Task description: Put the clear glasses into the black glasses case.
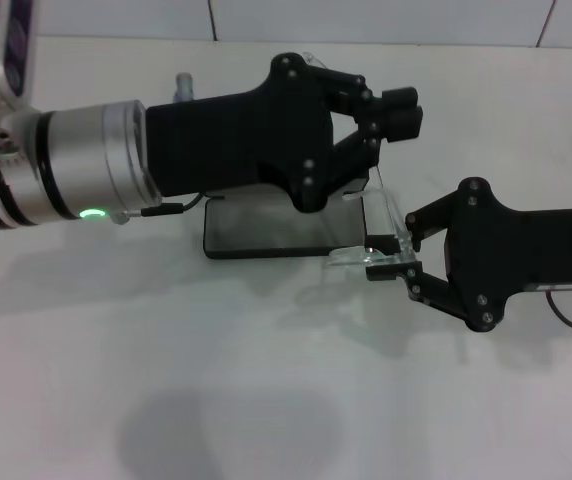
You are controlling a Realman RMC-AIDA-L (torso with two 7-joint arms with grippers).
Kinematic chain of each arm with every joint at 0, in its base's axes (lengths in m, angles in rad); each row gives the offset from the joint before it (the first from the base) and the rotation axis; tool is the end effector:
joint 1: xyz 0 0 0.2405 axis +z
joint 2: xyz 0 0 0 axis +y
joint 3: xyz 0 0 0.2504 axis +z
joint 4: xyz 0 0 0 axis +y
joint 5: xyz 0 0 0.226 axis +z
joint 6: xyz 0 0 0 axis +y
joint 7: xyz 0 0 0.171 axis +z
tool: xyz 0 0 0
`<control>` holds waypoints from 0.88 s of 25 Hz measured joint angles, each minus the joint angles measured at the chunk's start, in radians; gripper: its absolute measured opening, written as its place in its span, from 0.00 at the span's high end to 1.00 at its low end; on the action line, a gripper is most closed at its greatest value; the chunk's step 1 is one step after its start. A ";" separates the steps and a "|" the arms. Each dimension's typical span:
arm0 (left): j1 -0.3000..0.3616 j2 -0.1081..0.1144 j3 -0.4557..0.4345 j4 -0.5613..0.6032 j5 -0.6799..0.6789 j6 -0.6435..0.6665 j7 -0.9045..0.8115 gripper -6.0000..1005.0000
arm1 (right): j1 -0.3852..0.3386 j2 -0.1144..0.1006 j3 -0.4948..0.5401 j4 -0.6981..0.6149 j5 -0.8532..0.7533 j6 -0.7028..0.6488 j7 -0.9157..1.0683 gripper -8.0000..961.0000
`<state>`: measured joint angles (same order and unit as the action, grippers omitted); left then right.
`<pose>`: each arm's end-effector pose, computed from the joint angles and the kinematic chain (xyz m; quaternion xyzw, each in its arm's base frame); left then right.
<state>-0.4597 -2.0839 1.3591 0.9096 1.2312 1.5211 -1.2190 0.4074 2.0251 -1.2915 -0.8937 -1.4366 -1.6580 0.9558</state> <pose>-0.1135 0.3340 -0.0280 -0.9064 0.0187 -0.4162 0.0701 0.1690 0.3108 -0.0212 -0.9323 -0.1428 0.3241 0.0727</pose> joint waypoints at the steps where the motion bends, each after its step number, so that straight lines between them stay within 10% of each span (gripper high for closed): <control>1: -0.004 0.000 0.000 0.000 0.015 0.000 -0.001 0.90 | 0.000 0.000 -0.001 0.000 0.000 0.000 -0.002 0.88; 22: -0.002 -0.002 0.002 -0.041 0.112 0.000 -0.002 0.90 | -0.002 -0.002 0.002 -0.026 0.054 -0.068 -0.031 0.88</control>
<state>-0.4613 -2.0862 1.3607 0.8682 1.3435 1.5211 -1.2212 0.4050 2.0233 -1.2890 -0.9200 -1.3825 -1.7259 0.9248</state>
